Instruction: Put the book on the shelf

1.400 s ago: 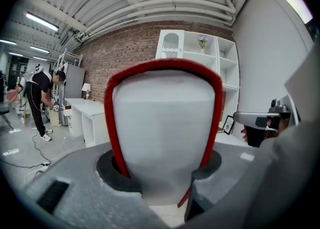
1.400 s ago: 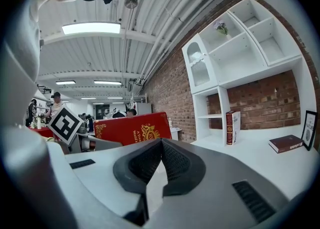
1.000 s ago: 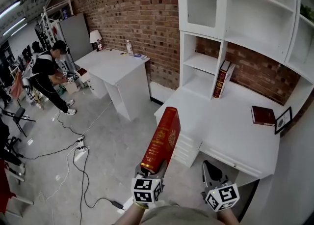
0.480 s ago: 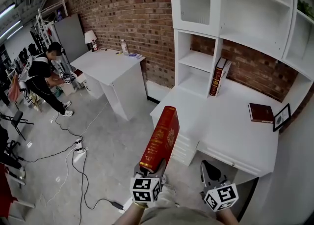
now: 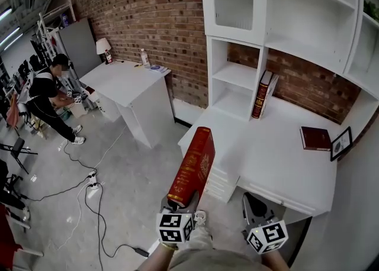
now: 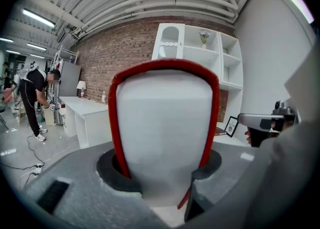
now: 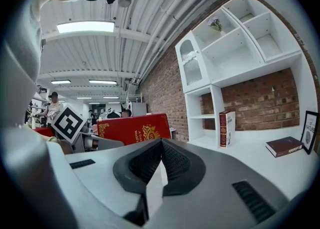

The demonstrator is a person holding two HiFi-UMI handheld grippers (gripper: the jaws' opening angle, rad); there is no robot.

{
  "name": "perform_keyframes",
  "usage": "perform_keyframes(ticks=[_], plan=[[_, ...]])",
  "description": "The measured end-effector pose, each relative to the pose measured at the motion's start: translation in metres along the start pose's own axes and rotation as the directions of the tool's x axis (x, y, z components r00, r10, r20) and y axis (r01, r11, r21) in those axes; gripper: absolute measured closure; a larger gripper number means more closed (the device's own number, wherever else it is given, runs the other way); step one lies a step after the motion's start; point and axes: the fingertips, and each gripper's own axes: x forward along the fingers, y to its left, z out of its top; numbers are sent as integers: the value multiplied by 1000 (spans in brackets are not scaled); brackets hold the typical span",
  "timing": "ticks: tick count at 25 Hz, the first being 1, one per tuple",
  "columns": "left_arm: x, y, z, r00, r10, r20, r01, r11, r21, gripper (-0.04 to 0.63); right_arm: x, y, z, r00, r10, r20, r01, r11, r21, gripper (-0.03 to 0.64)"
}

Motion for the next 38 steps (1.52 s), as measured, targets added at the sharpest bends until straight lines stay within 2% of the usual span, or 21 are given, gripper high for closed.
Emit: perform_keyframes(ticks=[23,38], plan=[[82,39,32,999,-41,-18,41,999,1,359,88,-29,16,1000,-29,-7,29,1000,-4,611],[139,57,60,993,-107,-40,108,994,23,359,142,-49,28,997,-79,-12,79,997,5,611]])
